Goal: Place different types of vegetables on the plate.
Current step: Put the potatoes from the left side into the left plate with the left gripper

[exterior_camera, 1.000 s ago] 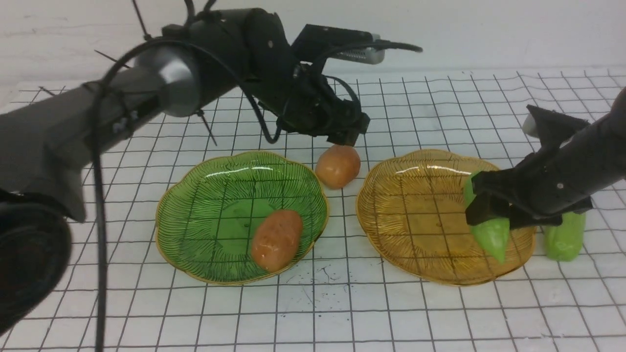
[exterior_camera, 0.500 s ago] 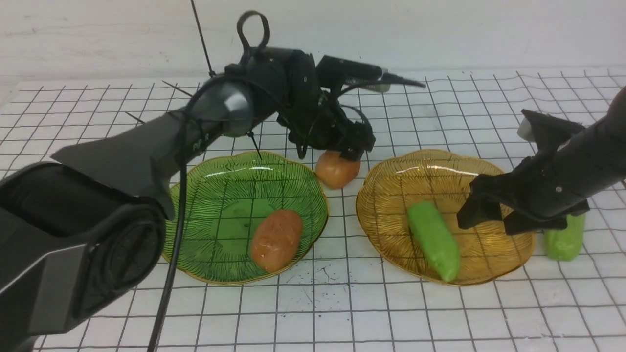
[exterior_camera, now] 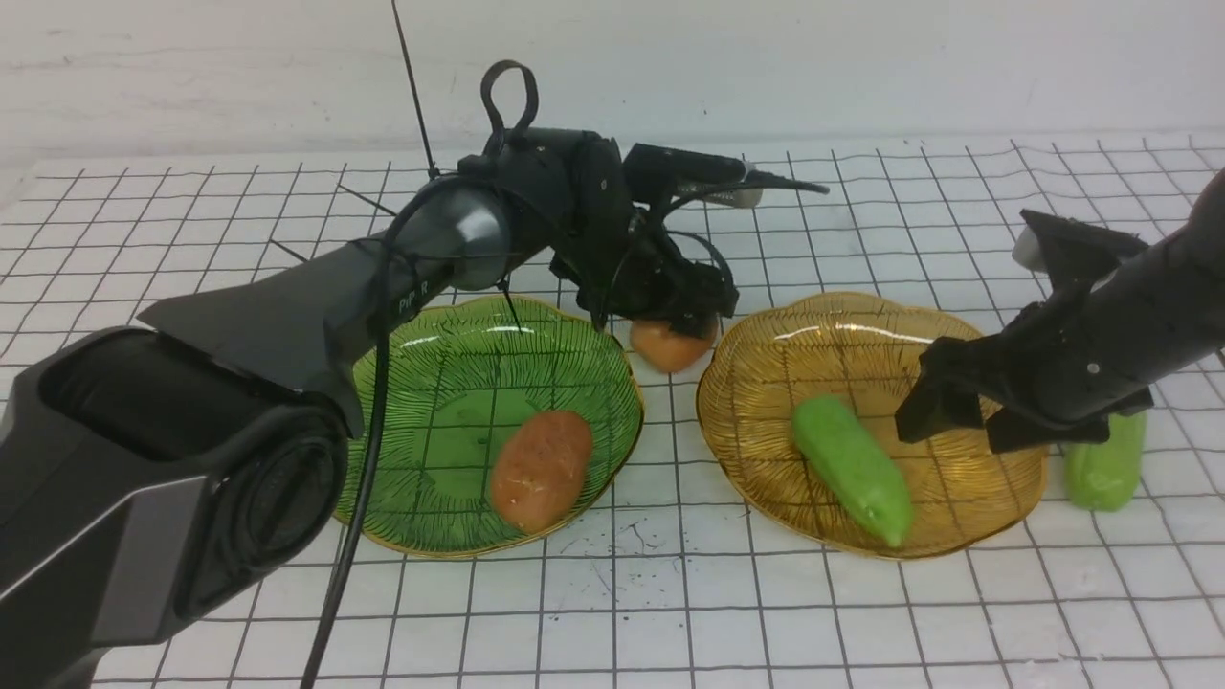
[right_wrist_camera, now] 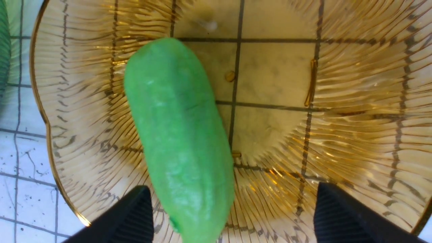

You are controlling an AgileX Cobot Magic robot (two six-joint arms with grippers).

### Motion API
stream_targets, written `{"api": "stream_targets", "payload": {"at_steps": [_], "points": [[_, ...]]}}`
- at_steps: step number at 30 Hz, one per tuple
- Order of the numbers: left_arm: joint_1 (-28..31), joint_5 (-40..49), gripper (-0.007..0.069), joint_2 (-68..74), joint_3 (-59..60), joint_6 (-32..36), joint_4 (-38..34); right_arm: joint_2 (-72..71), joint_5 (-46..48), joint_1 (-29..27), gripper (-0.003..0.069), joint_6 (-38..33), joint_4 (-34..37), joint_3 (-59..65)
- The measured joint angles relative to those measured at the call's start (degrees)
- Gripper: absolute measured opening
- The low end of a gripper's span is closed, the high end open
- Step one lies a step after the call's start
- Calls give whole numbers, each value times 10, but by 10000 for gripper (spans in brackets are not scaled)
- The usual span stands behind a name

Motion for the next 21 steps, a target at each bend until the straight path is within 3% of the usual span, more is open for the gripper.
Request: {"api": "stream_targets", "payload": {"at_steps": [9, 10, 13, 18, 21], "points": [[5, 143, 486, -46, -87, -1, -6, -61, 41, 0, 395, -7, -18, 0], [8, 181, 486, -66, -112, -1, -2, -82, 46, 0, 350, -6, -35, 0], [20, 252, 486, -103, -137, 1, 20, -111, 49, 0, 301, 22, -79, 0], [55, 277, 486, -139, -127, 1, 75, -128, 59, -6, 281, 112, -207, 0], [83, 278, 486, -172, -58, 1, 78, -118, 72, -40, 281, 167, -264, 1]]}}
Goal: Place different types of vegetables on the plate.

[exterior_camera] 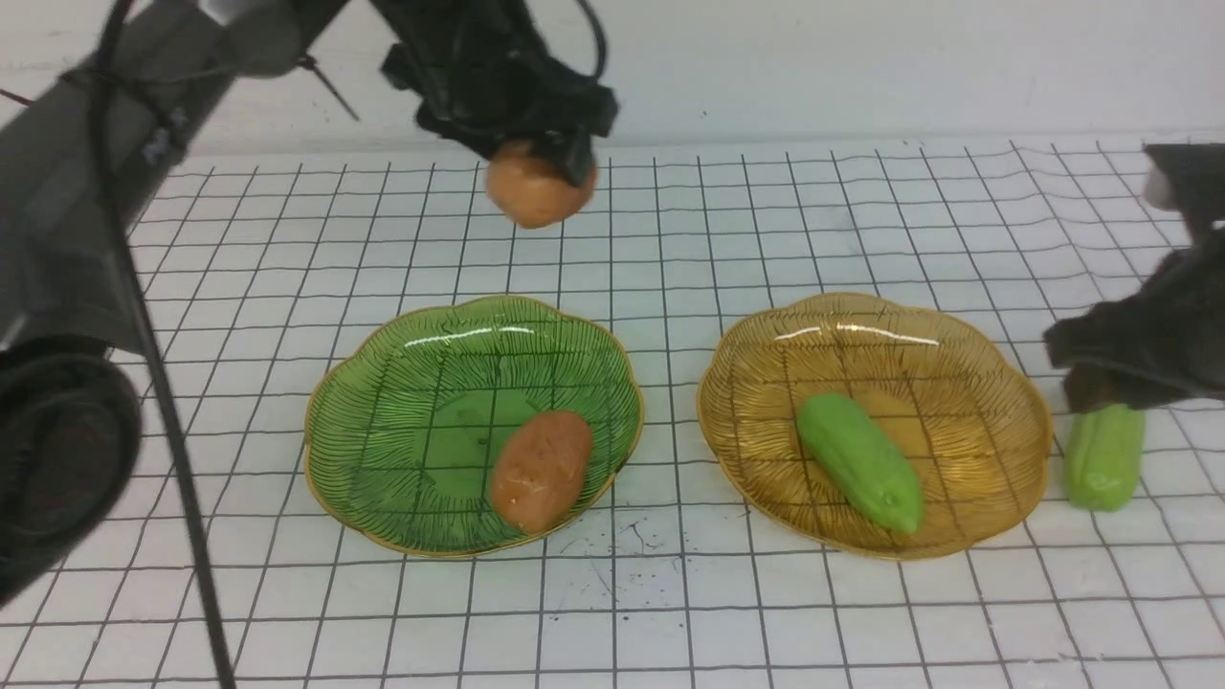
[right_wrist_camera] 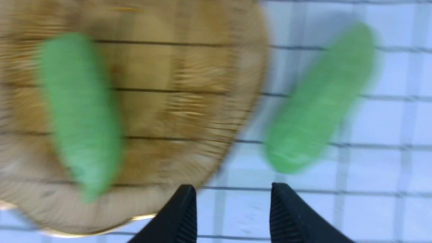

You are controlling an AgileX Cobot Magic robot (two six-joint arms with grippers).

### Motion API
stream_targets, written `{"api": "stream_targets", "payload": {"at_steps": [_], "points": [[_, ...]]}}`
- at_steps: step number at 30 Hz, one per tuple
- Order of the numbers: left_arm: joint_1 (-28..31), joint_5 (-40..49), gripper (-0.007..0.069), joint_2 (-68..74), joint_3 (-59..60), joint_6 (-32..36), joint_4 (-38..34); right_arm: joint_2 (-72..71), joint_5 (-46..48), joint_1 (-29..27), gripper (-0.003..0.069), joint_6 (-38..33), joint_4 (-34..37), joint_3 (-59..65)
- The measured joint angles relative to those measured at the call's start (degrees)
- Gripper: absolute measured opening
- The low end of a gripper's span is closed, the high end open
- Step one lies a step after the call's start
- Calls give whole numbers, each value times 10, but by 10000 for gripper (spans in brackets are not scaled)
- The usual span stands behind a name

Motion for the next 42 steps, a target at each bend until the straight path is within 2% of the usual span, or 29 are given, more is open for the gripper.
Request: {"api": "stream_targets", "payload": {"at_steps": [3, 10, 14, 19, 24, 27, 29, 32, 34, 36, 40, 42], "points": [[20, 2, 486, -45, 102, 0, 1, 15, -2, -52, 281, 23, -11, 0], [37, 2, 486, -78, 228, 13, 0, 45, -27, -112, 330, 27, 0, 0], [37, 1, 486, -68, 245, 19, -6, 75, -56, -124, 426, 27, 25, 0], [37, -3, 486, -40, 247, 21, -1, 129, -90, -126, 572, 27, 97, 0], [37, -6, 486, -15, 247, 21, 14, 177, -105, -126, 619, 10, 157, 0], [37, -7, 497, -2, 247, 21, 31, 197, -107, -126, 605, -8, 184, 0], [37, -7, 529, 0, 247, 21, 48, 201, -108, -126, 554, -21, 194, 0], [37, -7, 559, 0, 245, 18, 61, 201, -89, -126, 395, -29, 202, -5], [37, -7, 551, -2, 245, 13, 71, 194, -32, -126, 386, -34, 200, -23], [37, -7, 512, -9, 245, 10, 84, 179, 13, -125, 391, -37, 199, -48], [37, -7, 421, -24, 245, 8, 87, 151, 44, -106, 391, -51, 212, -86], [37, -7, 318, -40, 245, 8, 88, 140, 51, -73, 391, -63, 224, -105]]}}
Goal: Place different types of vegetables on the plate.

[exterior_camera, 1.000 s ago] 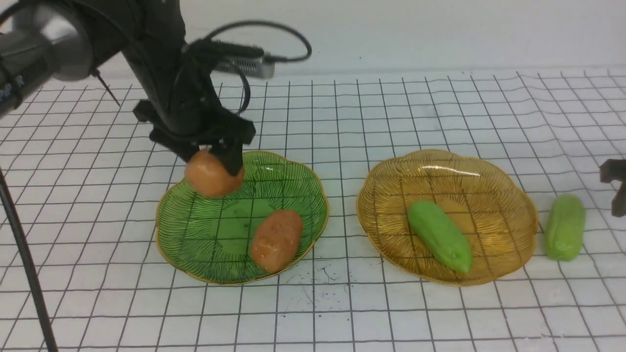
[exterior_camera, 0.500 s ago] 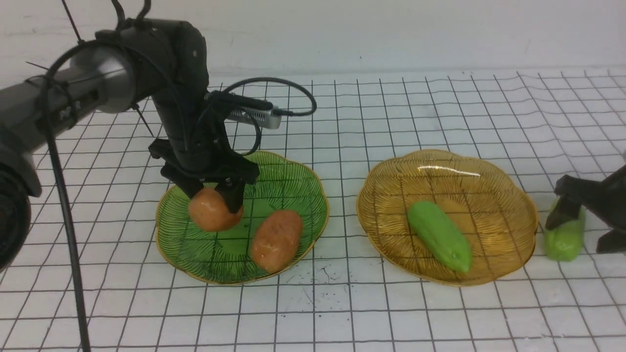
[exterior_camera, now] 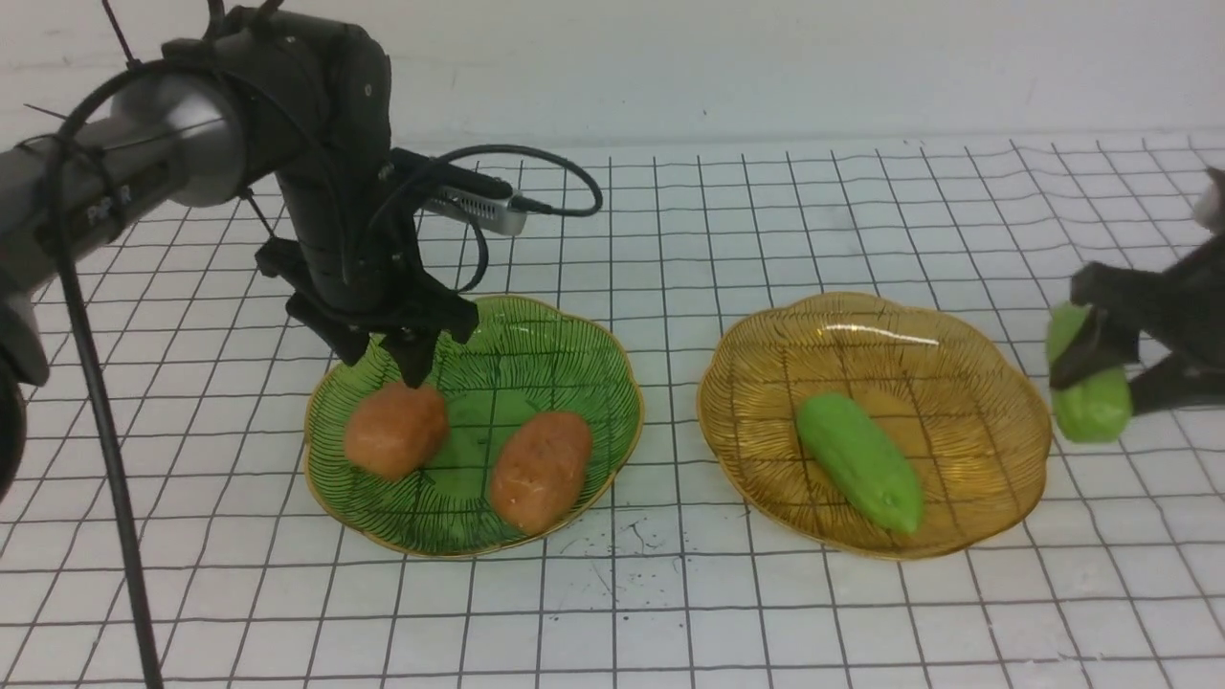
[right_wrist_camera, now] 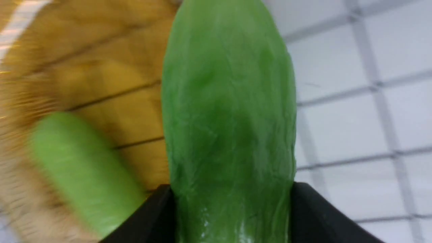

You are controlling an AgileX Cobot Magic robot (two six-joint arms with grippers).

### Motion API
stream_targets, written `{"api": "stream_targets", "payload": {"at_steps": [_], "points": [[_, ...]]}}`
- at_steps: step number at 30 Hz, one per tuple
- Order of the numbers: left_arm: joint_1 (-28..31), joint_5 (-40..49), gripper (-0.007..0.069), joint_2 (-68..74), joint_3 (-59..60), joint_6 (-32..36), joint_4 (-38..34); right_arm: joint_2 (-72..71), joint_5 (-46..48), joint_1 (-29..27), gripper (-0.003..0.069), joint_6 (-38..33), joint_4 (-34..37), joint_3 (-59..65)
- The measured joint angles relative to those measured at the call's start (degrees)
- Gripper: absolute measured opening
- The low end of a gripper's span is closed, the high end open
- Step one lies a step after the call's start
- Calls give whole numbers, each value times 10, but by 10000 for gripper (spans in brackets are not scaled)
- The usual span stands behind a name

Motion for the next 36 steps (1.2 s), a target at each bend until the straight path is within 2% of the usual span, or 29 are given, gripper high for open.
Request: {"api": "stream_targets", "payload": {"at_steps": [2, 4, 5, 10, 15, 17, 20, 22, 24, 28, 30, 31, 33, 35, 36], "points": [[-1, 0, 208, -18, 0, 0, -1, 0, -7, 29, 391, -5, 3, -9], [-1, 0, 65, -49, 0, 0, -1, 6, -28, 69, 391, -9, 6, -14], [-1, 0, 34, -65, 0, 0, -1, 12, -35, 82, 391, -10, 6, -15], [-1, 1, -1, -131, 0, -6, -6, 39, -67, 107, 391, -11, -1, -22], [-1, 4, -8, -250, 31, -8, -39, 65, -76, 110, 507, 4, -20, -28], [-1, 10, -8, -310, 68, -8, -48, 67, -75, 111, 582, 10, -20, -29], [-1, 14, -8, -343, 96, -8, -49, 67, -69, 111, 605, 12, -20, -34], [-1, 15, -8, -379, 129, -8, -49, 64, -30, 111, 603, 9, -24, -53], [-1, 15, -8, -403, 153, -8, -49, 54, 20, 111, 571, -7, -24, -78], [-1, 9, -8, -452, 206, -8, -52, 10, 88, 111, 448, -23, -15, -126], [-1, -23, -8, -497, 261, -8, -56, -42, 103, 111, 339, -35, -1, -157], [-1, -29, -8, -504, 269, -8, -56, -52, 103, 111, 320, -39, 1, -162], [-1, -65, -8, -543, 322, -8, -63, -123, 107, 111, 211, -48, 10, -172], [-1, -86, -8, -566, 348, -8, -65, -162, 112, 111, 154, -51, 11, -174], [-1, -109, -8, -589, 382, -8, -67, -214, 114, 111, 97, -54, 11, -172]]}}
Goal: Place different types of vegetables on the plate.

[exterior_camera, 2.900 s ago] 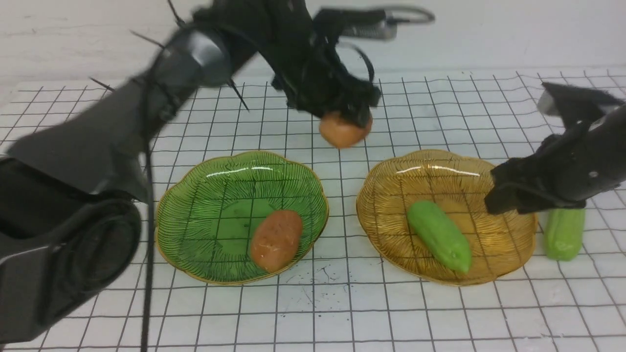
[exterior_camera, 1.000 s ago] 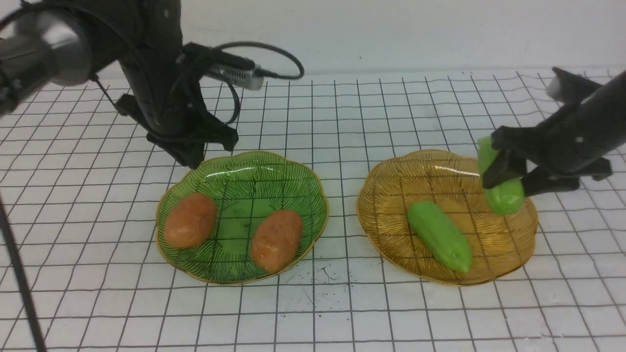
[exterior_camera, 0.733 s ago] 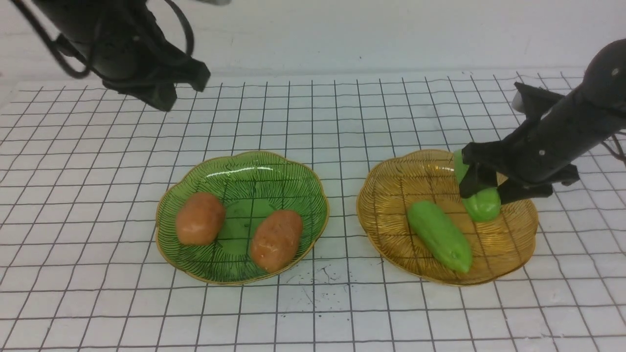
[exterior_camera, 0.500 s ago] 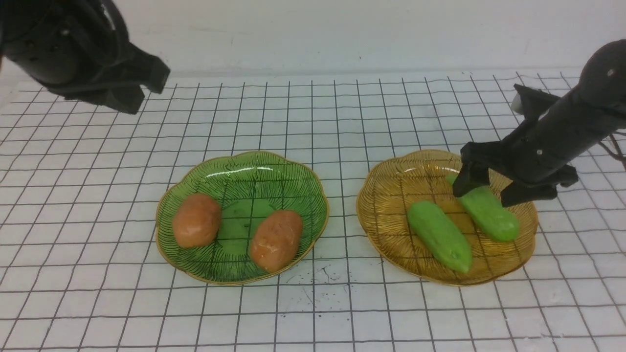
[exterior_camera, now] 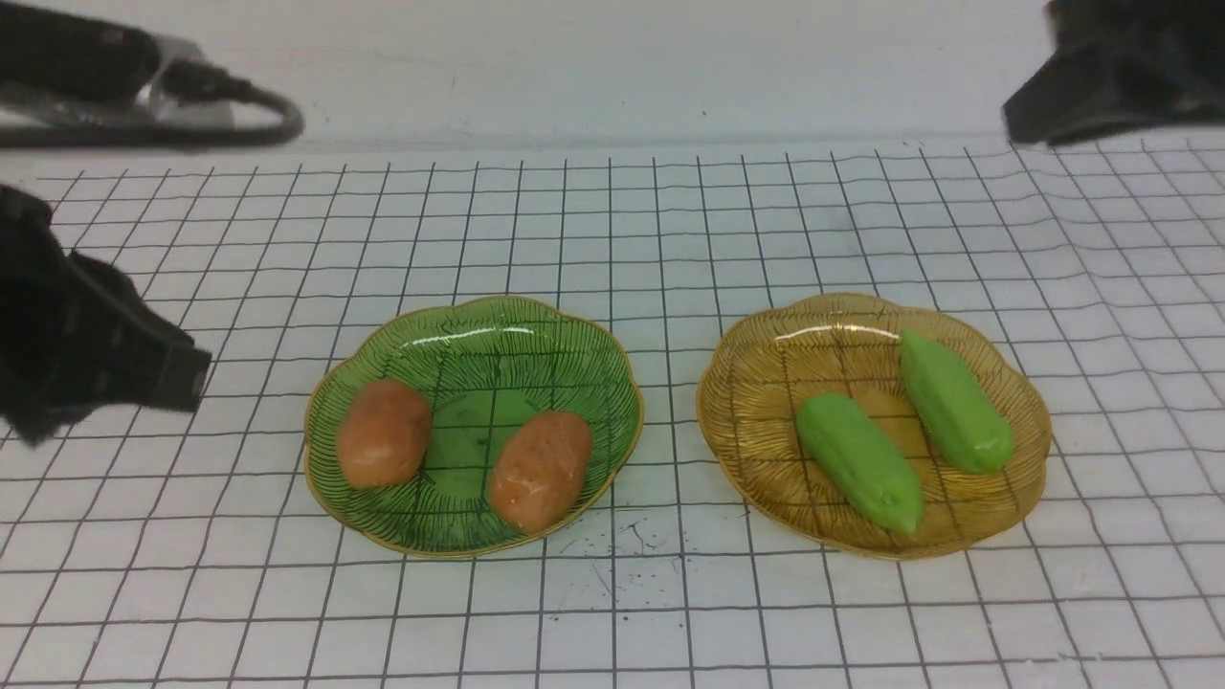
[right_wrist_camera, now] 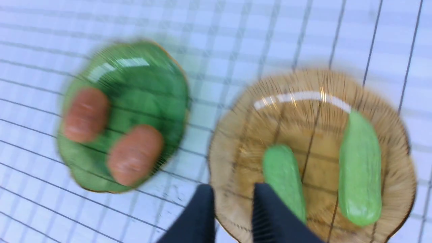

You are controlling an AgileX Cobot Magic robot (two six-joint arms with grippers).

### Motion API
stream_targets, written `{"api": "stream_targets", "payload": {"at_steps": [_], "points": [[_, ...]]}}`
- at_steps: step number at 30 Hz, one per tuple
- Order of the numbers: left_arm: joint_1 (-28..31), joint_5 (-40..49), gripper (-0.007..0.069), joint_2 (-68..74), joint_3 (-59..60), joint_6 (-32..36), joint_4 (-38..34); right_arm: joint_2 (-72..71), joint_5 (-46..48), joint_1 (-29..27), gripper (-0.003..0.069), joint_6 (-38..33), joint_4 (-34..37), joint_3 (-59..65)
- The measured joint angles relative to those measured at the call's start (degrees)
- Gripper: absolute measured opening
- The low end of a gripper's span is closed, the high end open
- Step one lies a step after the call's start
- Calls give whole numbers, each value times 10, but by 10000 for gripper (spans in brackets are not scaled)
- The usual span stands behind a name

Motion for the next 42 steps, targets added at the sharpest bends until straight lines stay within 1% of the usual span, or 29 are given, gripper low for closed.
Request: {"api": "stream_targets", "payload": {"at_steps": [1, 2, 3, 6, 11, 13, 16, 17, 18, 19, 22, 24, 31, 36, 42], "points": [[0, -15, -8, -23, 28, 0, 0, -47, -8, 0, 59, -1, -2, 6], [0, -18, -8, -26, 28, 0, 0, -54, -14, 0, 48, 0, -3, 9], [0, -33, -8, -46, 58, 0, 0, -95, -30, 0, 23, 0, -6, 22], [0, -60, -8, -80, 104, 0, 0, -204, -109, 0, -8, -1, -19, 78], [0, -95, -8, -114, 152, -16, 0, -396, -297, 0, -13, -3, -46, 234], [0, -103, -8, -119, 157, -21, -2, -489, -407, 0, -14, -3, -48, 344], [0, -119, -8, -120, 157, -22, -7, -593, -546, 0, -14, -3, -41, 463], [0, -120, -8, -120, 157, -23, -8, -599, -562, 0, -14, -3, -41, 480], [0, -135, -8, -120, 157, -25, -15, -643, -610, 0, -14, -3, -36, 538], [0, -141, -8, -120, 157, -25, -18, -666, -637, 0, -14, -3, -32, 564], [0, -155, -8, -120, 157, -26, -30, -700, -681, 0, -14, -3, -25, 619], [0, -166, -8, -120, 157, -26, -39, -723, -732, 0, -14, -3, -22, 661], [0, -168, -8, -134, 158, -26, -45, -726, -756, 0, -14, -3, -19, 671], [0, -177, -8, -191, 160, -26, -45, -726, -757, 0, -14, -3, -19, 671], [0, -208, -8, -286, 160, -25, -45, -726, -757, 0, -14, -3, -19, 671]]}}
